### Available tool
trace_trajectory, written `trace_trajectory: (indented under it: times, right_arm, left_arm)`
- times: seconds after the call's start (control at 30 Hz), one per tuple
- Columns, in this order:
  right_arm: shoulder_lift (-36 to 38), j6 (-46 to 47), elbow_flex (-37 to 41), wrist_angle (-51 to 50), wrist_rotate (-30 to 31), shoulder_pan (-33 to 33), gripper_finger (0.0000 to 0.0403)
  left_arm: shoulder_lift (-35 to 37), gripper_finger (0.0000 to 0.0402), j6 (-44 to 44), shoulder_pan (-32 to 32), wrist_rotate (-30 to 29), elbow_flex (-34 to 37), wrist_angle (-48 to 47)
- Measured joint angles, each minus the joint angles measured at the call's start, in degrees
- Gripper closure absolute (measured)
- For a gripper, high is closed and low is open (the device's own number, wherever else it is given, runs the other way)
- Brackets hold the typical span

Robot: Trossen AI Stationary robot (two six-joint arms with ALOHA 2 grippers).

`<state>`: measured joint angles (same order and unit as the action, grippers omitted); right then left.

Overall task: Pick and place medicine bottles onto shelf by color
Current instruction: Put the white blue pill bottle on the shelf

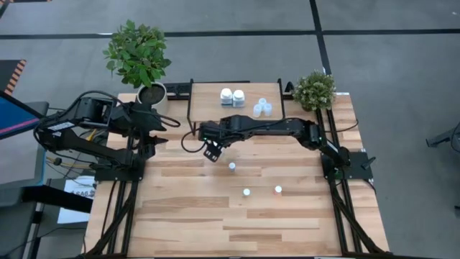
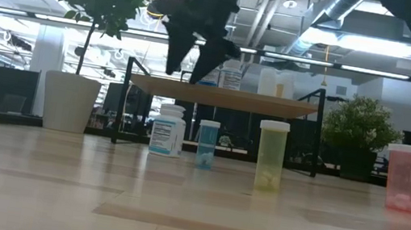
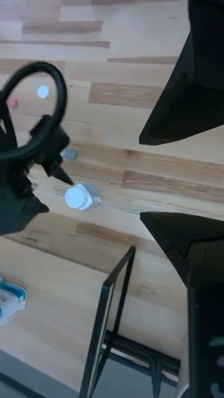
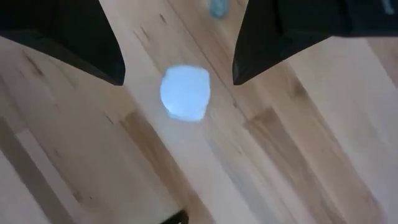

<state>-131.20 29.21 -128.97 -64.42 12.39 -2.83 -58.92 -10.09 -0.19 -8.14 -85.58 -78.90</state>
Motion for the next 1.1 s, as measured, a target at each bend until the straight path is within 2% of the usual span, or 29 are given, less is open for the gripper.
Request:
trace_trajectory:
  times: [0.17,0.83,1.1]
  right_arm:
    - [-1.1,4.1,-0.1,0.4,0.2,0.1,0.0085]
    - [-1.2,3.8,0.0,1.8,-1.8,0.5,0.0085]
    - [-1.3,6.3,4.0,3.5,-1.0,1.1,0.0085]
  left_arm:
    - [-0.4,0.0228,-0.1,0.0,0.0,0.0,0.0]
    - [-3.0,0.0228,-0.2,0.0,0.1,0.0,0.0]
    - [-3.3,0.0228,-0.2,0.0,0.1,0.0,-0.1]
